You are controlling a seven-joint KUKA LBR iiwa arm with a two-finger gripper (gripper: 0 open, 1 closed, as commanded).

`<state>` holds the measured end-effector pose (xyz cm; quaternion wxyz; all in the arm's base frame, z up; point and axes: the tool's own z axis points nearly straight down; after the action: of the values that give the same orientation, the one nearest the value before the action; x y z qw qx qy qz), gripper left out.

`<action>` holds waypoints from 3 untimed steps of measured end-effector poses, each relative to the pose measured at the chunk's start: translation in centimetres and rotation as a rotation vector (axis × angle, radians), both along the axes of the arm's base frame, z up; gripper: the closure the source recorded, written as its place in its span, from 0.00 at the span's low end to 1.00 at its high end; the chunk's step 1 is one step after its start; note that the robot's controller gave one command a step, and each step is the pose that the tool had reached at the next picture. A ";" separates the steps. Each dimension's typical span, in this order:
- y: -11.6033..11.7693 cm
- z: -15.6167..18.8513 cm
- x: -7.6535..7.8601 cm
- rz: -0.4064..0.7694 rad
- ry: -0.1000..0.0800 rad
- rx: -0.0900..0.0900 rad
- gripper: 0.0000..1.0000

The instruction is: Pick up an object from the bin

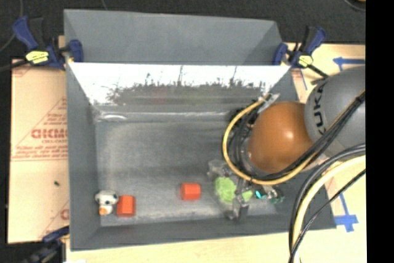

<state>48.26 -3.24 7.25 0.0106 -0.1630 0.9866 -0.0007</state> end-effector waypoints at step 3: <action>-9.9 0.0 2.8 0.200 -0.008 0.001 1.00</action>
Offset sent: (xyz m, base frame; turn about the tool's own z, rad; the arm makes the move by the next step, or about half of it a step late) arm 0.0201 -0.0589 -0.0025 -0.1443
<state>51.04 -13.13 7.23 0.0146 -0.2608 0.9653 0.0000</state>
